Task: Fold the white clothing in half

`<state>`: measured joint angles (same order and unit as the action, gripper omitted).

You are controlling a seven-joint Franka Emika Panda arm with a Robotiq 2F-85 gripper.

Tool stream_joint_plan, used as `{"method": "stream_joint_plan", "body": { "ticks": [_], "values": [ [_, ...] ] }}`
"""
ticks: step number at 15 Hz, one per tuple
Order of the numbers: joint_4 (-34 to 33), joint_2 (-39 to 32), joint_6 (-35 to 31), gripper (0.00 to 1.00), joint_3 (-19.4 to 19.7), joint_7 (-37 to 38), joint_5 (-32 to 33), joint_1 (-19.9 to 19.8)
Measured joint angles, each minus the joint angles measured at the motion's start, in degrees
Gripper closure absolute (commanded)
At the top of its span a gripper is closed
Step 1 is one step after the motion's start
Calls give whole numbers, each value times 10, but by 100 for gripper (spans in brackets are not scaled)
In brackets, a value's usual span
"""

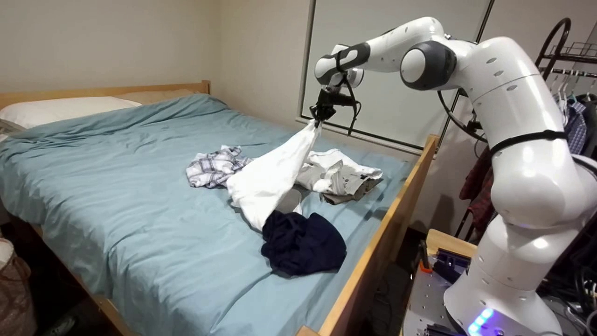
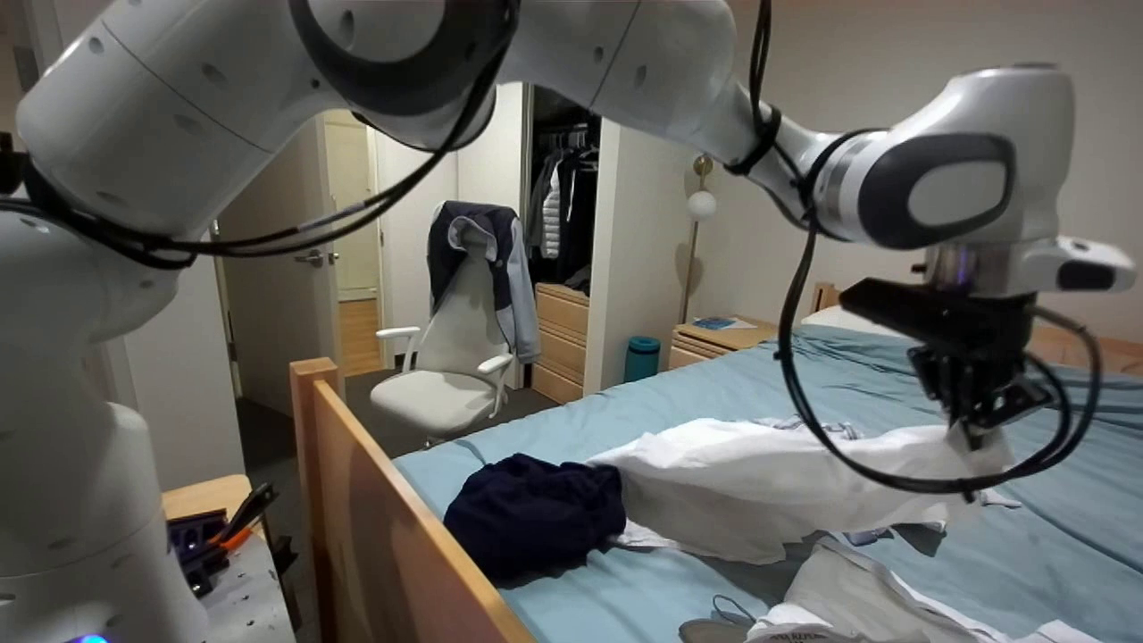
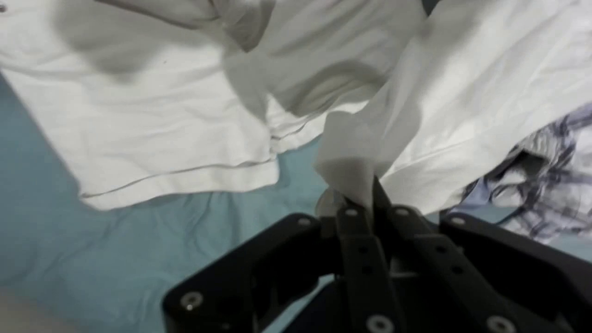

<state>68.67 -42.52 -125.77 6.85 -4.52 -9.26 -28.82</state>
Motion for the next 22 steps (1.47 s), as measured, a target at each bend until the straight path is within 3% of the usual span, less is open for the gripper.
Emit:
{"method": "stream_joint_plan", "body": {
  "ticks": [7, 17, 22],
  "values": [
    [-99, 37, 88, 93, 76, 86, 0, -50],
    [-310, -97, 185, 93, 99, 89, 0, -161],
    [-335, -134, 186, 93, 74, 79, 23, -199]
  ]
}}
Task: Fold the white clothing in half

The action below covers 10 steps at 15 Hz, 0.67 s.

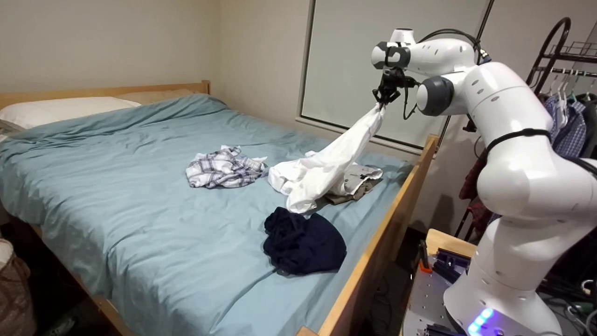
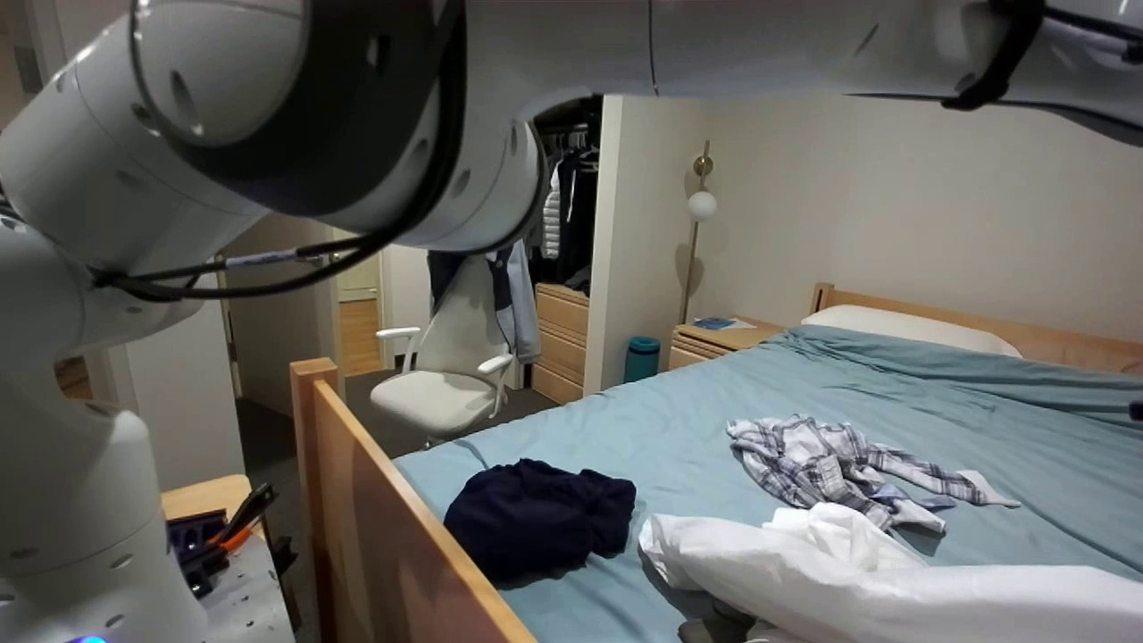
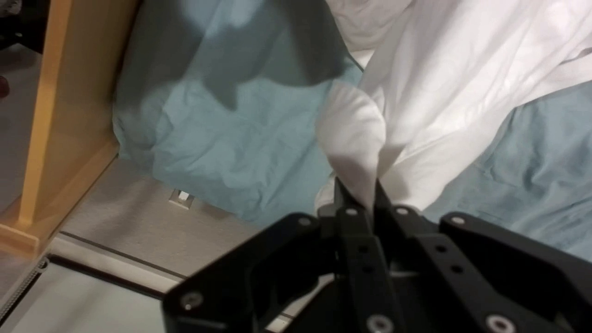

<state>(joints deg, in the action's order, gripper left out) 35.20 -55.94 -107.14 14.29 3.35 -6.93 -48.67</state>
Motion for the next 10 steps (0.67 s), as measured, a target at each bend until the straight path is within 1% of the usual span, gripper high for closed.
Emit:
{"method": "stream_joint_plan", "body": {
  "ticks": [2, 5, 10],
  "values": [
    [-7, -12, 2, 93, -7, -12, 8, -10],
    [-17, -30, 10, 93, -20, -52, 25, -13],
    [-43, -59, 33, 93, -40, -129, 64, 12]
  ]
}}
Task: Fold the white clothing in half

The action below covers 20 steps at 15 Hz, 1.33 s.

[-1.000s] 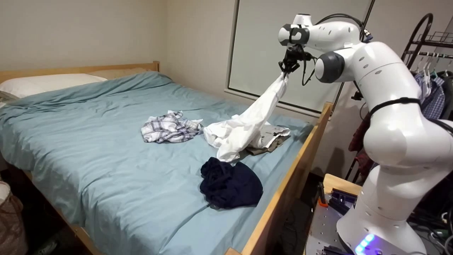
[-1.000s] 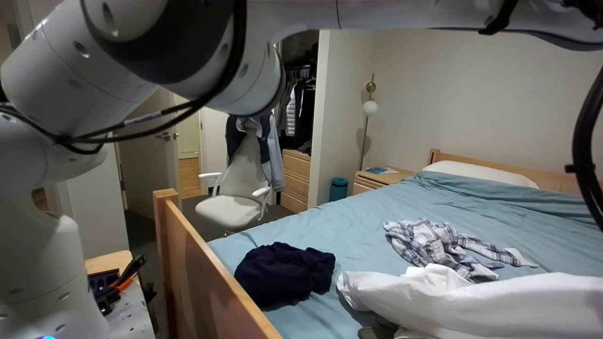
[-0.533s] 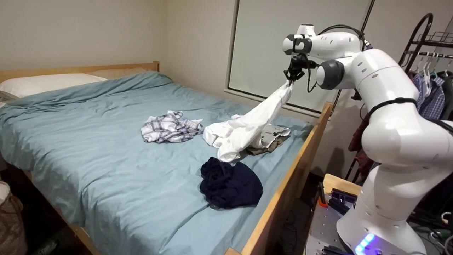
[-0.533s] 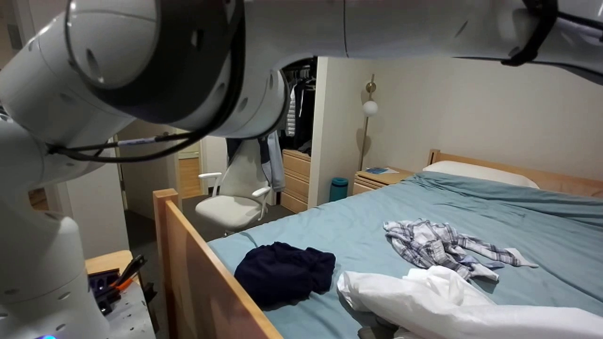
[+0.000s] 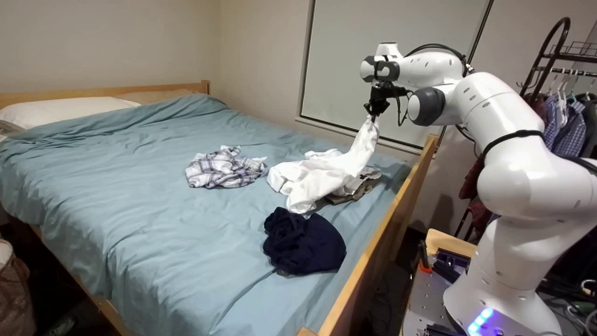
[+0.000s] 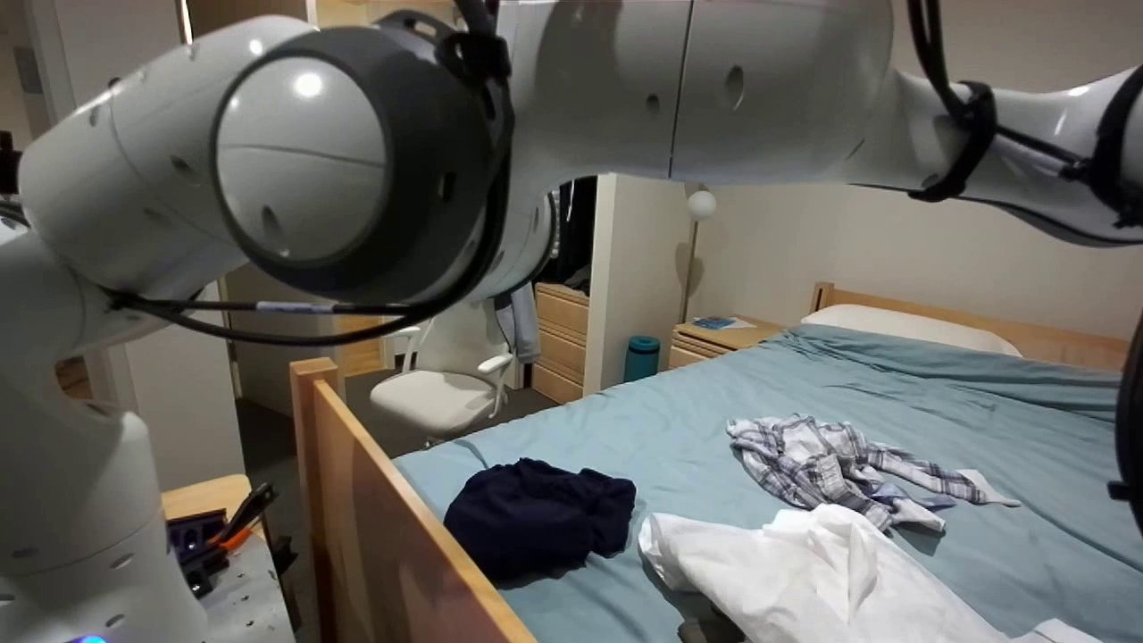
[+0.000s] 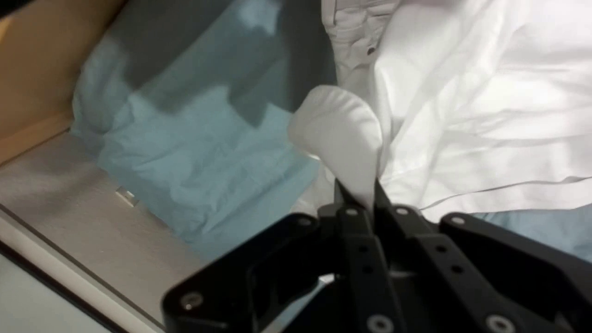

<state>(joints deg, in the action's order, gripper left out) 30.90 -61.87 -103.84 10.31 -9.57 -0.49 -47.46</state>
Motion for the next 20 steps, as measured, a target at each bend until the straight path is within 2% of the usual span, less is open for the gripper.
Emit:
{"method": "stream_joint_plan", "body": {
  "ticks": [10, 16, 20],
  "values": [
    [-88, -11, 19, 93, -44, -167, 11, 99],
    [-94, -10, 36, 93, -64, -260, 10, 184],
    [-95, -13, 57, 93, -71, -344, 11, 219]
  ]
}}
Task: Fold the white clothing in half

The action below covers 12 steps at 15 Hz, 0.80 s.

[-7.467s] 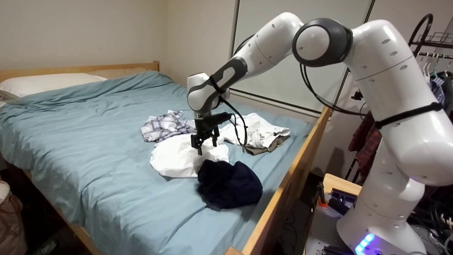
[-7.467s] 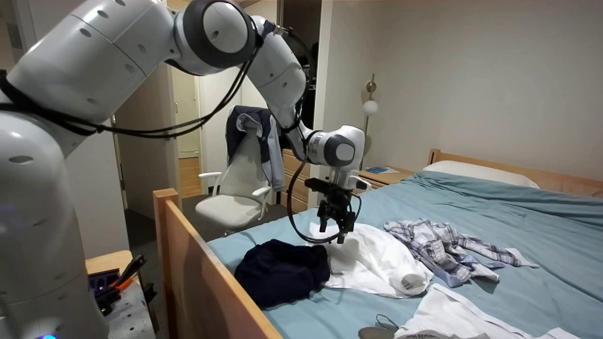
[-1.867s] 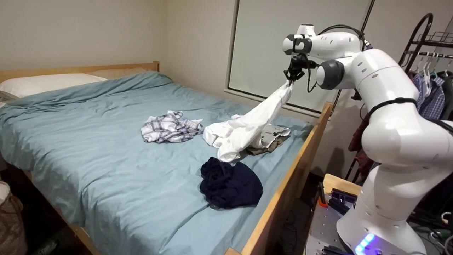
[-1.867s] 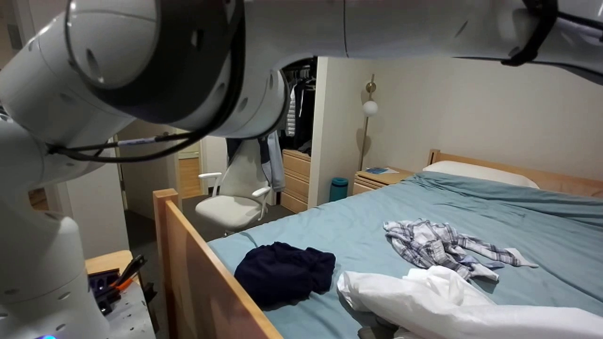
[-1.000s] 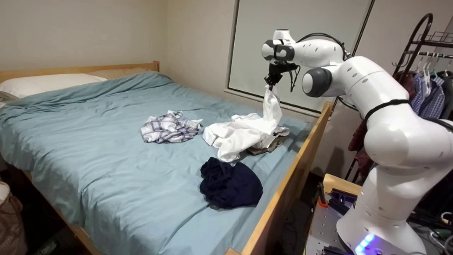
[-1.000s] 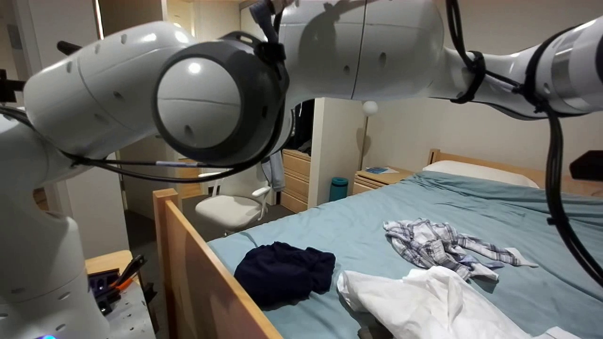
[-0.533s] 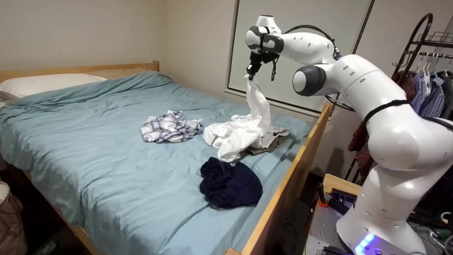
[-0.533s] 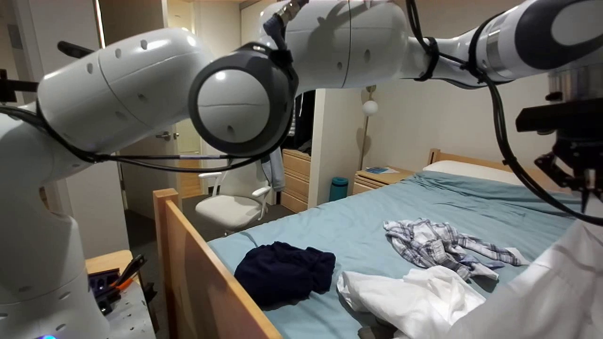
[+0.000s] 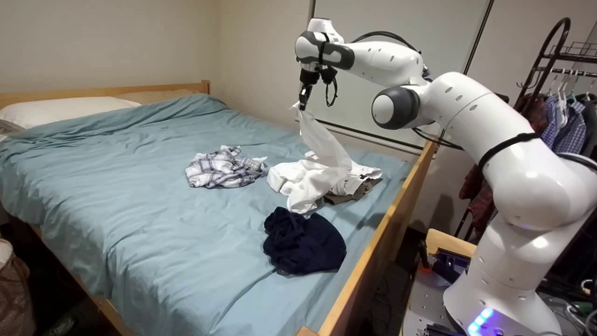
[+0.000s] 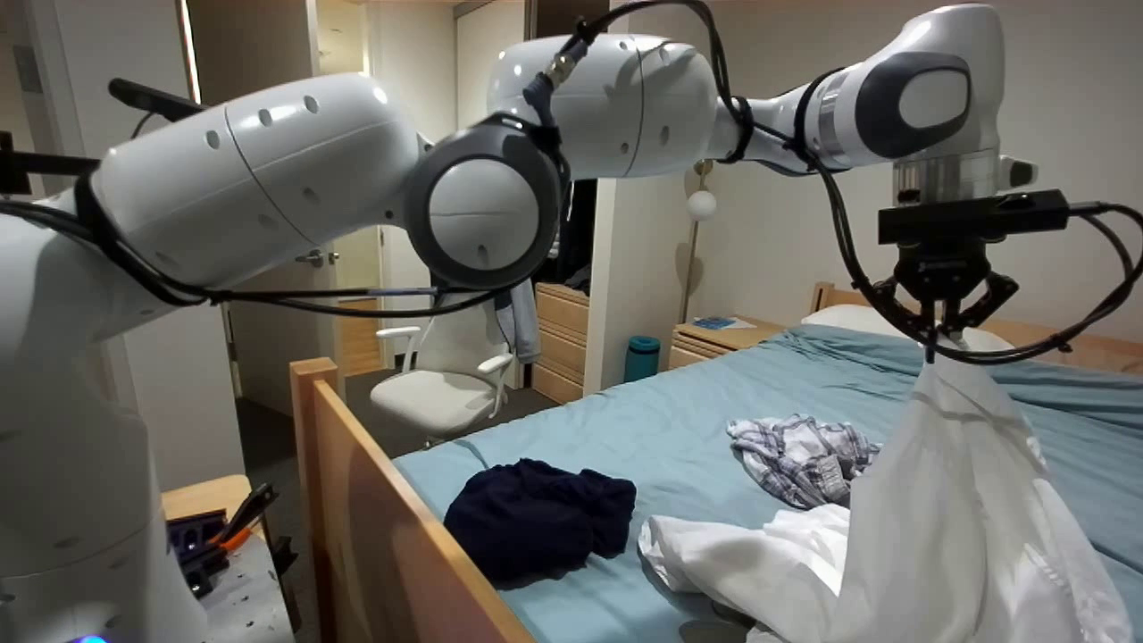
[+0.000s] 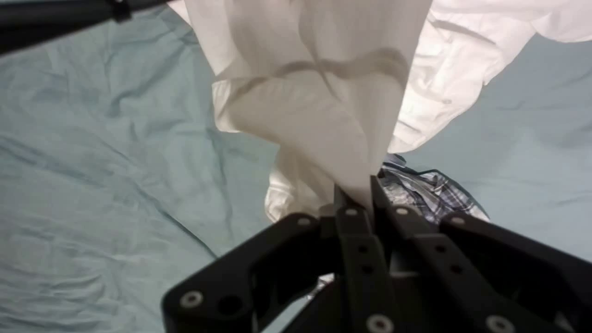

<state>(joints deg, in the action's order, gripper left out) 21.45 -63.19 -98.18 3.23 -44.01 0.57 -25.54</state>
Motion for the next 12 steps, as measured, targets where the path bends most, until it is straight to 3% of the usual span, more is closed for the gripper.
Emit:
{"method": "stream_joint_plan", "body": {
  "ticks": [12],
  "values": [
    [1, -71, 57, 92, -1, -272, 6, 46]
  ]
}}
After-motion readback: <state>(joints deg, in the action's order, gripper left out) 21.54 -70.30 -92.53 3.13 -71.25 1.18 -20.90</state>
